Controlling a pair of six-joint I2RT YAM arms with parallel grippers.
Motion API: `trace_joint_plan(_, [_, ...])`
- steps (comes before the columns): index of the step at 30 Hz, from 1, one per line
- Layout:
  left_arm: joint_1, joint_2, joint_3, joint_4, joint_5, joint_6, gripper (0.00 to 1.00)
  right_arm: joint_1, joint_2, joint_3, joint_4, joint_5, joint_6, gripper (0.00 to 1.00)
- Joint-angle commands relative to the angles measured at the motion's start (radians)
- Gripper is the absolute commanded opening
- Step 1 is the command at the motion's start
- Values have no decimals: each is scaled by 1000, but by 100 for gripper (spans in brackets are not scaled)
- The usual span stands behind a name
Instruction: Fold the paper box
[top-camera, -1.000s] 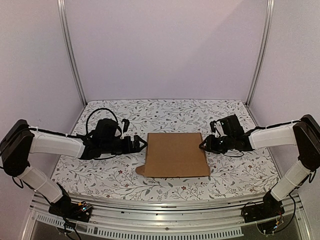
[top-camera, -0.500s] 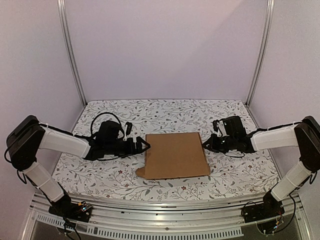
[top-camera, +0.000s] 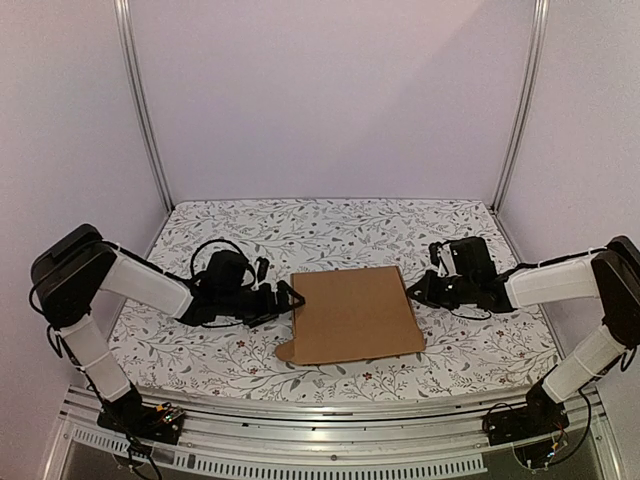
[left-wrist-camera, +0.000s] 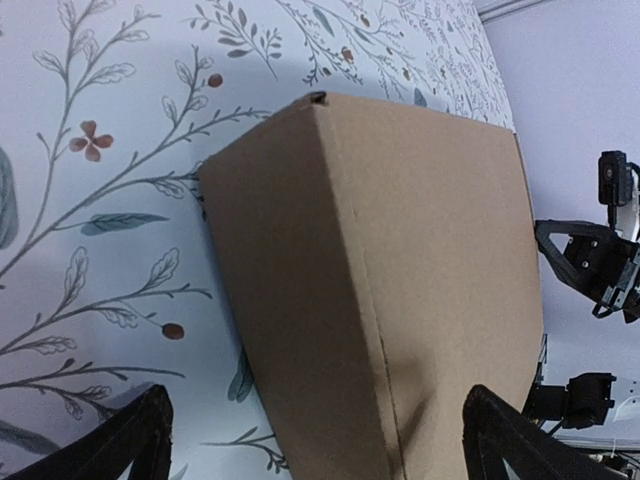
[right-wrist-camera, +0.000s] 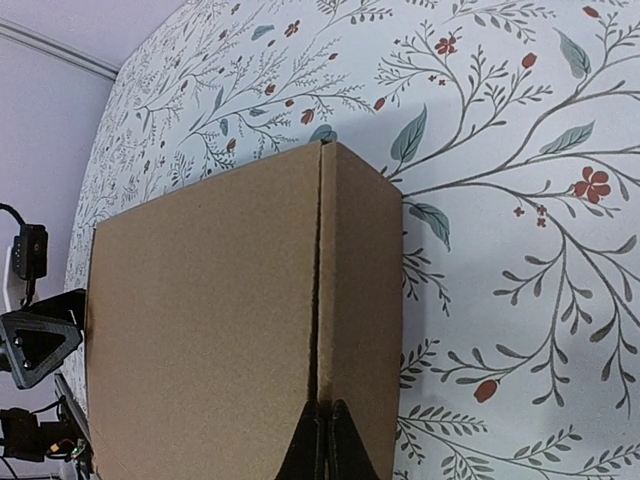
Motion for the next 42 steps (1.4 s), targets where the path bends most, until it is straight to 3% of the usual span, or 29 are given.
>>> trace_joint_plan(1, [14, 56, -19, 63, 47, -66, 100, -9, 7, -63, -99, 43, 3, 0])
trace_joint_plan(16, [13, 109, -34, 226, 121, -169, 100, -9, -2, -117, -101, 74, -6, 0])
trace_joint_plan(25, [12, 194, -63, 439, 188, -277, 99, -10, 13, -127, -91, 70, -3, 0])
trace_joint_plan(42, [15, 227, -68, 646, 250, -390, 65, -9, 2, -143, -87, 69, -1, 0])
